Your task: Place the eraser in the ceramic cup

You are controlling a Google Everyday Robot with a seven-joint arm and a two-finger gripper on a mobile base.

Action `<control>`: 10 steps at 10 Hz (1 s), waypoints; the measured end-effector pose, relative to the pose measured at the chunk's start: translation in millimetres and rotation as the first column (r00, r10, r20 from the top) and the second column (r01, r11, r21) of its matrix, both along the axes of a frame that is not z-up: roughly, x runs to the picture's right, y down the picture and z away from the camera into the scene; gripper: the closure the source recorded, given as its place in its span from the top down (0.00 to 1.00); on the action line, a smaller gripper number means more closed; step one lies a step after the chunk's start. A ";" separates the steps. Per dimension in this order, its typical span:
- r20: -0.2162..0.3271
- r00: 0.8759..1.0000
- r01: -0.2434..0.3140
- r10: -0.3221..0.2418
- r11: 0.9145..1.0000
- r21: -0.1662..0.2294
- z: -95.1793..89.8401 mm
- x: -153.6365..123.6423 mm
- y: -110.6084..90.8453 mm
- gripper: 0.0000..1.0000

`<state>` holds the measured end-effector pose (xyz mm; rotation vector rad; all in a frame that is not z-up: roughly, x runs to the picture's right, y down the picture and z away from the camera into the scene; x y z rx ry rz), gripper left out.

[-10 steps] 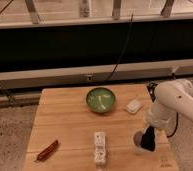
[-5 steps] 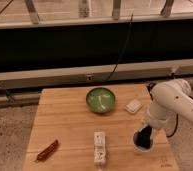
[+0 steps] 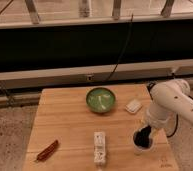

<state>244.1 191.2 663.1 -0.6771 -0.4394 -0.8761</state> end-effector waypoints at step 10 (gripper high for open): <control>0.011 0.999 0.043 -0.043 0.999 0.010 1.7 -1.3 -0.5 0.22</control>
